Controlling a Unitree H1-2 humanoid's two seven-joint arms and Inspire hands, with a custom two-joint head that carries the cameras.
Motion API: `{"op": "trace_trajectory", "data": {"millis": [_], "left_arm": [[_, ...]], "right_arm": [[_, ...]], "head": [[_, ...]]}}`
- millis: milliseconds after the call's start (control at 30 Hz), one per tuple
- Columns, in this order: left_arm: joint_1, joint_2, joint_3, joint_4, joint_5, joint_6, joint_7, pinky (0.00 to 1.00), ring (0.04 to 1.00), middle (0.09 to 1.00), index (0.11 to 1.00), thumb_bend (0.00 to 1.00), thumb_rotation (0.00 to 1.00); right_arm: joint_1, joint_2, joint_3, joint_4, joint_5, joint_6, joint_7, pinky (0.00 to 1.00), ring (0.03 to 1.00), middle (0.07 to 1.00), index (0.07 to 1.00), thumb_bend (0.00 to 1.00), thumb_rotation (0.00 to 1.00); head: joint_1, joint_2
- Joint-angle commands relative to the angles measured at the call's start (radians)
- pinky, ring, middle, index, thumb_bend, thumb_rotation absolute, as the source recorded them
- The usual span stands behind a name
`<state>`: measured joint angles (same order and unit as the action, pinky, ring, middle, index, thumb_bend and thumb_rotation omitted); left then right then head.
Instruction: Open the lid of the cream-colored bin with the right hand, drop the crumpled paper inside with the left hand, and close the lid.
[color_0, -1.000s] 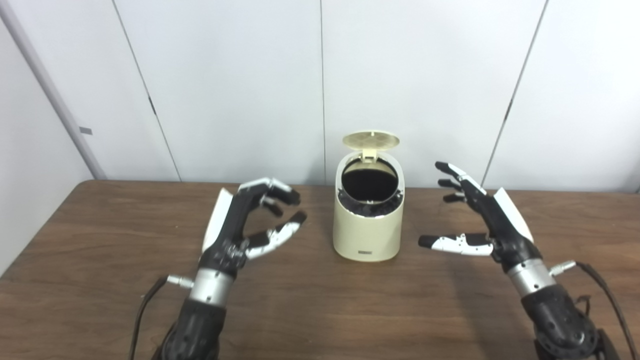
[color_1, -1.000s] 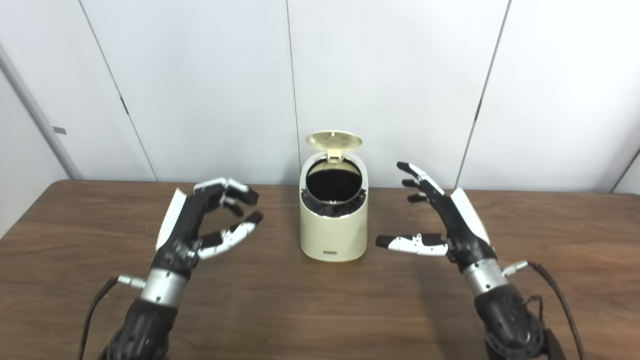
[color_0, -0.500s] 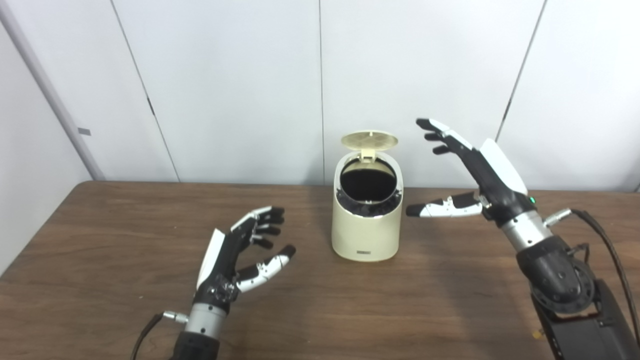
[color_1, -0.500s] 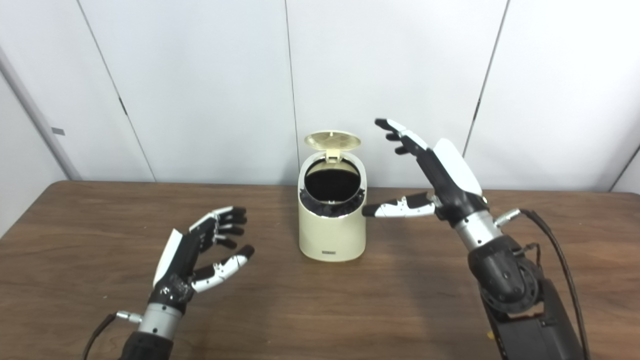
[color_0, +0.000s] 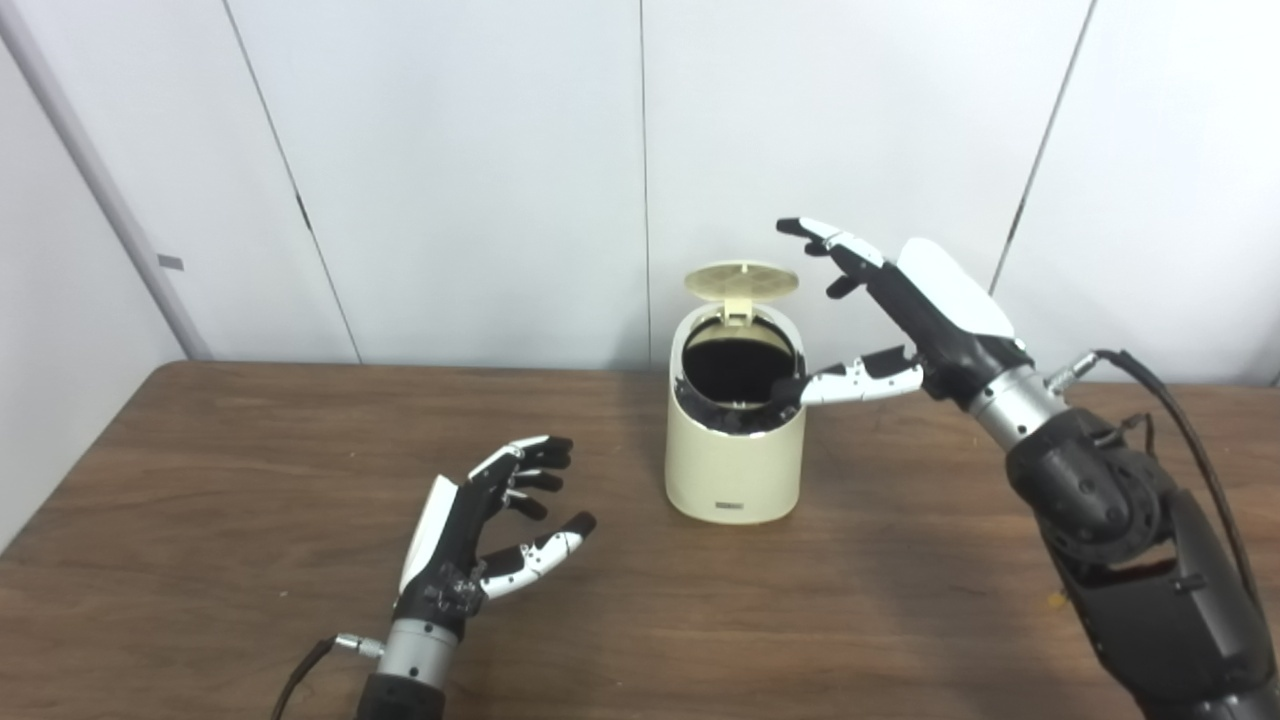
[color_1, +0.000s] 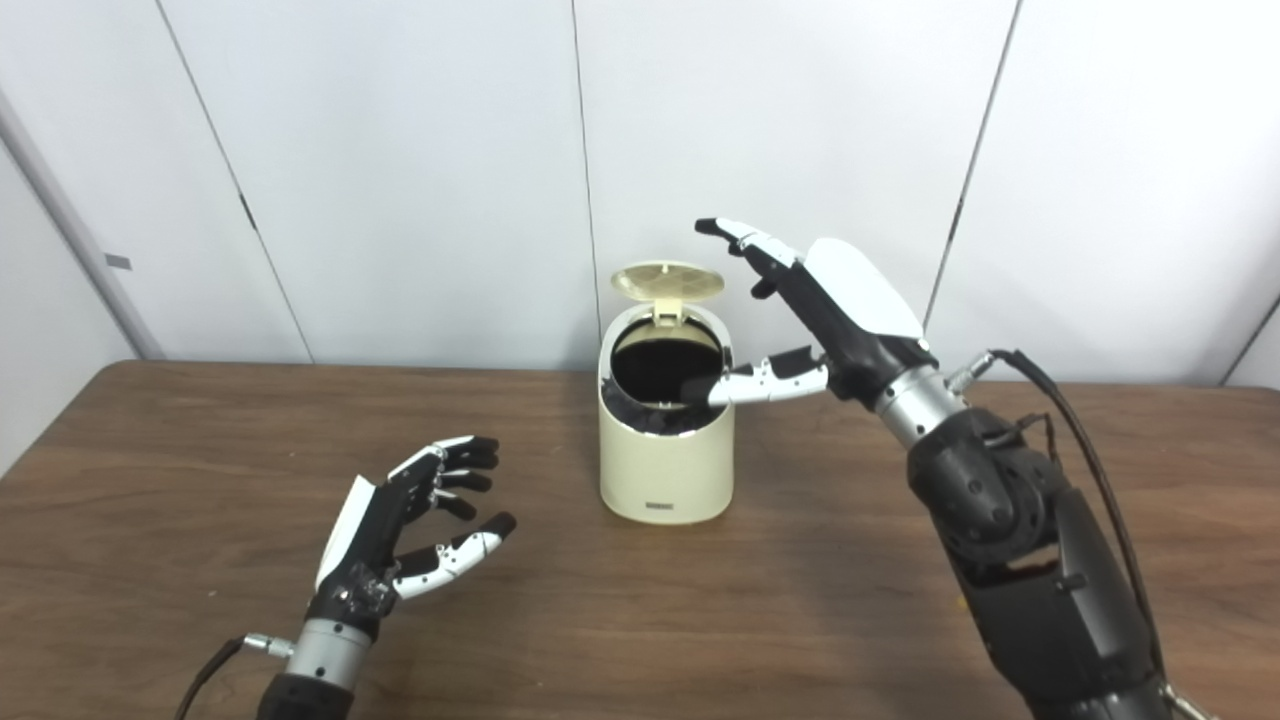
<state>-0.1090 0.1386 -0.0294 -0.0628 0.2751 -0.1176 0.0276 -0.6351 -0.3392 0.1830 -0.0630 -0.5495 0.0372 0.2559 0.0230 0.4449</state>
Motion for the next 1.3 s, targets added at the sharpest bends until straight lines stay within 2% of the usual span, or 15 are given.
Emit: {"op": "trace_trajectory", "data": {"millis": [0,67,200,267,367,600,933,1067,1267], "left_arm": [[-0.023,0.0,-0.001,-0.008,0.005,-0.04,0.015,0.58,0.693,0.753,0.768,0.62,0.2],[-0.024,-0.001,-0.002,-0.006,0.006,-0.043,0.016,0.58,0.695,0.754,0.769,0.61,0.19],[-0.024,-0.002,-0.002,-0.005,0.003,-0.042,0.014,0.58,0.698,0.756,0.768,0.61,0.18],[-0.024,-0.002,-0.002,-0.004,0.003,-0.045,0.015,0.58,0.7,0.757,0.768,0.61,0.18],[-0.024,-0.001,0.0,-0.001,0.001,-0.048,0.015,0.58,0.701,0.758,0.766,0.61,0.17],[-0.025,0.0,0.001,-0.002,-0.005,-0.048,0.011,0.59,0.701,0.757,0.768,0.61,0.16],[-0.019,-0.004,-0.007,0.006,-0.001,-0.053,0.012,0.58,0.7,0.752,0.767,0.61,0.14],[-0.015,-0.003,-0.008,0.003,0.002,-0.053,0.012,0.58,0.697,0.753,0.767,0.62,0.17],[-0.012,-0.005,-0.011,0.006,0.003,-0.057,0.013,0.57,0.695,0.756,0.768,0.62,0.16]], "right_arm": [[-0.057,-0.015,0.006,-0.044,-0.032,0.012,0.008,0.71,0.908,0.92,0.921,0.74,0.68],[-0.062,-0.019,0.013,-0.05,-0.055,0.024,0.017,0.75,0.935,0.918,0.919,0.73,0.69],[-0.072,-0.034,0.019,-0.039,-0.085,0.006,0.012,0.81,0.955,0.904,0.914,0.73,0.7],[-0.076,-0.045,0.02,-0.043,-0.101,0.012,0.022,0.9,0.98,0.912,0.927,0.73,0.72],[-0.083,-0.053,0.016,-0.022,-0.101,-0.009,0.007,0.96,0.988,0.91,0.922,0.75,0.73],[-0.09,-0.063,0.01,-0.033,-0.105,-0.023,0.01,0.97,0.999,0.915,0.915,0.71,0.69],[-0.122,-0.063,0.047,-0.014,-0.155,-0.005,0.056,0.99,1.0,0.884,0.884,0.75,0.74],[-0.126,-0.059,0.051,-0.002,-0.167,-0.009,0.048,0.96,0.997,0.872,0.873,0.76,0.73],[-0.128,-0.048,0.052,0.009,-0.165,-0.013,0.044,0.95,0.991,0.867,0.869,0.76,0.69]], "head": [[0.001,0.0],[0.002,-0.001],[0.006,0.001],[0.007,0.001],[0.007,0.0],[0.008,-0.001],[0.012,-0.001],[0.014,0.001],[0.016,0.002]]}}
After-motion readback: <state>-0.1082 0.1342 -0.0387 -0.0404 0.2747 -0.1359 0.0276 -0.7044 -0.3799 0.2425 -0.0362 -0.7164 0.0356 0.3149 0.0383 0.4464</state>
